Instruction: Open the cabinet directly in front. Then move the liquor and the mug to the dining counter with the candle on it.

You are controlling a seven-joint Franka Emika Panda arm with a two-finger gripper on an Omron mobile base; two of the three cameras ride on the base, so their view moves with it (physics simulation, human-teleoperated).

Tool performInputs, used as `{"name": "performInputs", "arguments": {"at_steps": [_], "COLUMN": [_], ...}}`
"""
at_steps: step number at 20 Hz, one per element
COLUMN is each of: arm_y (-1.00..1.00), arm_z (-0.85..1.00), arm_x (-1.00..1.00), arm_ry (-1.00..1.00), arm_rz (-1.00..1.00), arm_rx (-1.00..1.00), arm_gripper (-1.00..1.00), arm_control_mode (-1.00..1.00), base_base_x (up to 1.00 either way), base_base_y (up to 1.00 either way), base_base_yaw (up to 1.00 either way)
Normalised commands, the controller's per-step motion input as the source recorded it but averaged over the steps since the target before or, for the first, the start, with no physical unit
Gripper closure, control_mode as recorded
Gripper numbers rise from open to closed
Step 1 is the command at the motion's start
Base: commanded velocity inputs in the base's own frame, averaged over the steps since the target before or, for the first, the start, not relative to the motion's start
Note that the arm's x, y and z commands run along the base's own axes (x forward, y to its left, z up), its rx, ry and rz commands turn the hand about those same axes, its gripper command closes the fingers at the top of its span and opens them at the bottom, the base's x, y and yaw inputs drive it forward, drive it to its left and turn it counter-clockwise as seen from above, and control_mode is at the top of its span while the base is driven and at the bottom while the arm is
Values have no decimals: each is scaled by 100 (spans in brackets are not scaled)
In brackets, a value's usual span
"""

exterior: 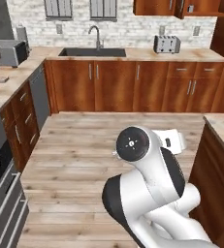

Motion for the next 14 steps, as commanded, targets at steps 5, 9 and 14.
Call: {"name": "performInputs", "arguments": {"at_steps": [5,9,14], "arm_y": [0,0,0], "arm_z": [0,0,0], "arm_x": [0,0,0], "arm_ry": [0,0,0], "arm_rz": [0,0,0], "arm_rx": [0,0,0], "arm_gripper": [-100,-100,-100], "arm_control_mode": [100,100,100], "base_base_x": [100,100,100], "base_base_y": [40,88,78], "base_base_yaw": [-24,-37,-39]}}
